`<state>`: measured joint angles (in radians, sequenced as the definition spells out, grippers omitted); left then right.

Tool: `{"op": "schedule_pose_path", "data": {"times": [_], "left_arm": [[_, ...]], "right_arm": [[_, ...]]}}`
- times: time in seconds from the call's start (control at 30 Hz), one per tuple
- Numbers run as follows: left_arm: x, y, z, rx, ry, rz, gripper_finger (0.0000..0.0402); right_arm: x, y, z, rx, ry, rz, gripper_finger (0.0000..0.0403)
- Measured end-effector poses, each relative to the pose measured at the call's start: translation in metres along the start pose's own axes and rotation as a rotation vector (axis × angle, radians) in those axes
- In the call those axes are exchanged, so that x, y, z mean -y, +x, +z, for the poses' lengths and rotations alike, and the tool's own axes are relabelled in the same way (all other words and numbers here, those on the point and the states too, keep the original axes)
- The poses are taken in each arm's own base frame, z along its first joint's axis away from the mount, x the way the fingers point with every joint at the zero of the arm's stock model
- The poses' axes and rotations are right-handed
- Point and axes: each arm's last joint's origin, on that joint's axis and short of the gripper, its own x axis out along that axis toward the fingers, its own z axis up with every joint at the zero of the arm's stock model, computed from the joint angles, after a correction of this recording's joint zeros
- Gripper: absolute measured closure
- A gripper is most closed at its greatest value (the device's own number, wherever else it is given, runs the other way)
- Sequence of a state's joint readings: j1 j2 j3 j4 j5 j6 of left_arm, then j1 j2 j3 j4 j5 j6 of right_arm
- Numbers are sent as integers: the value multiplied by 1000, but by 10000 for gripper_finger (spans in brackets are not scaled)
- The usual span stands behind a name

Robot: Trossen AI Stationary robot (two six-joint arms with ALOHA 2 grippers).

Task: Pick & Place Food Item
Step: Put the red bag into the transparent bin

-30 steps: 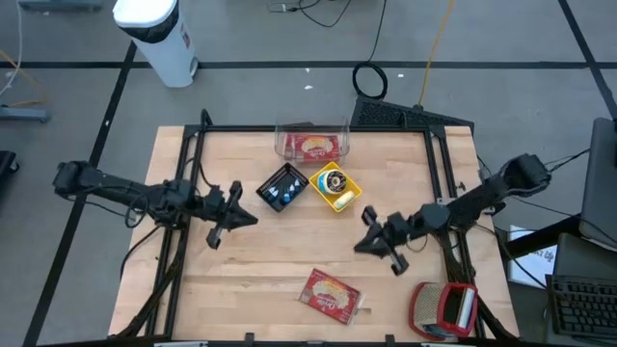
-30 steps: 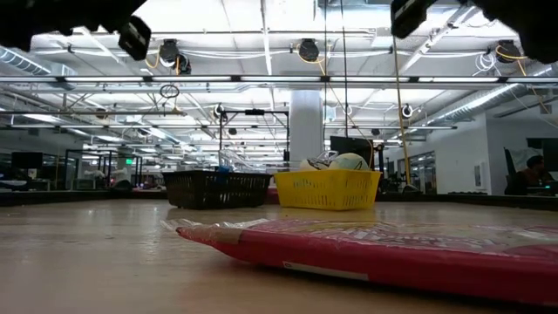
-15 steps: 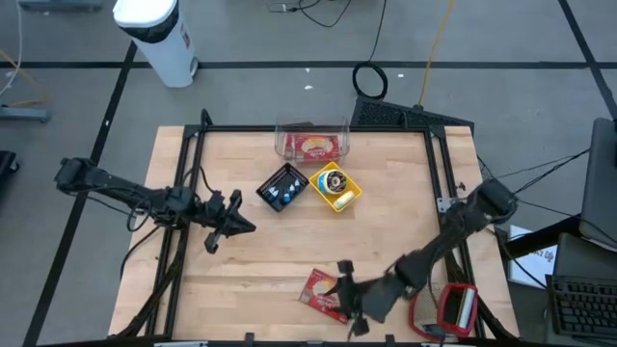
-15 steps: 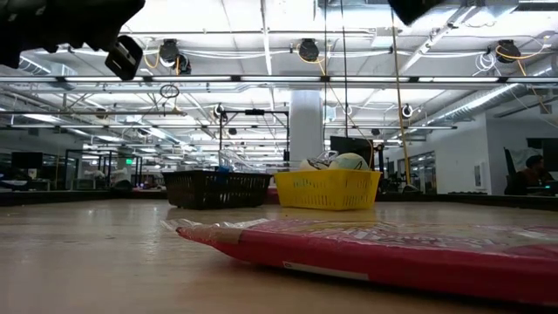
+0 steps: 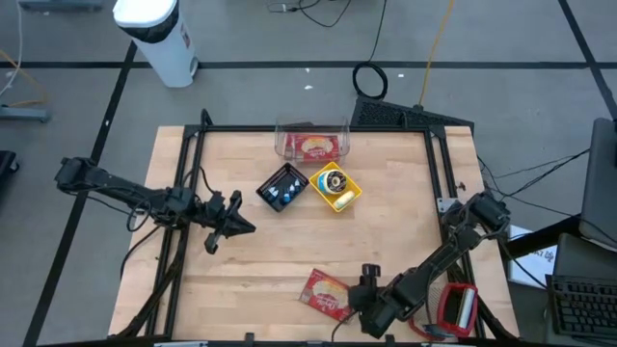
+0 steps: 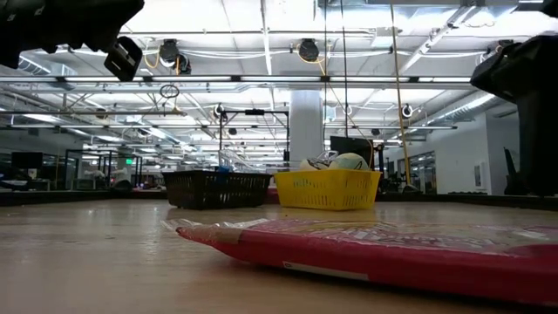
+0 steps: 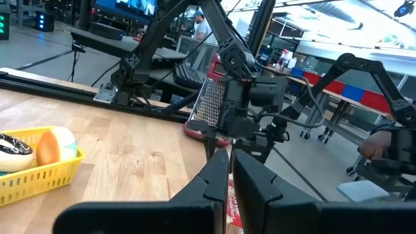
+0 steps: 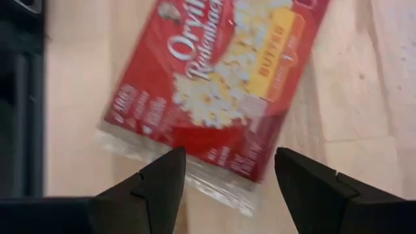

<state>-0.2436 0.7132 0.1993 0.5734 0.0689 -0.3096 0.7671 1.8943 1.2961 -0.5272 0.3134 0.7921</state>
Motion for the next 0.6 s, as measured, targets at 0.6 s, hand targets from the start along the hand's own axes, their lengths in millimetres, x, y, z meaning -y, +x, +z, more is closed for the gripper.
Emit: {"op": "schedule_pose_path", "data": {"times": [0.6], "left_arm": [[-1, 0, -2, -24, -3, 10, 380]], "right_arm": [[44, 42, -10, -113, 366, 139, 188]]}}
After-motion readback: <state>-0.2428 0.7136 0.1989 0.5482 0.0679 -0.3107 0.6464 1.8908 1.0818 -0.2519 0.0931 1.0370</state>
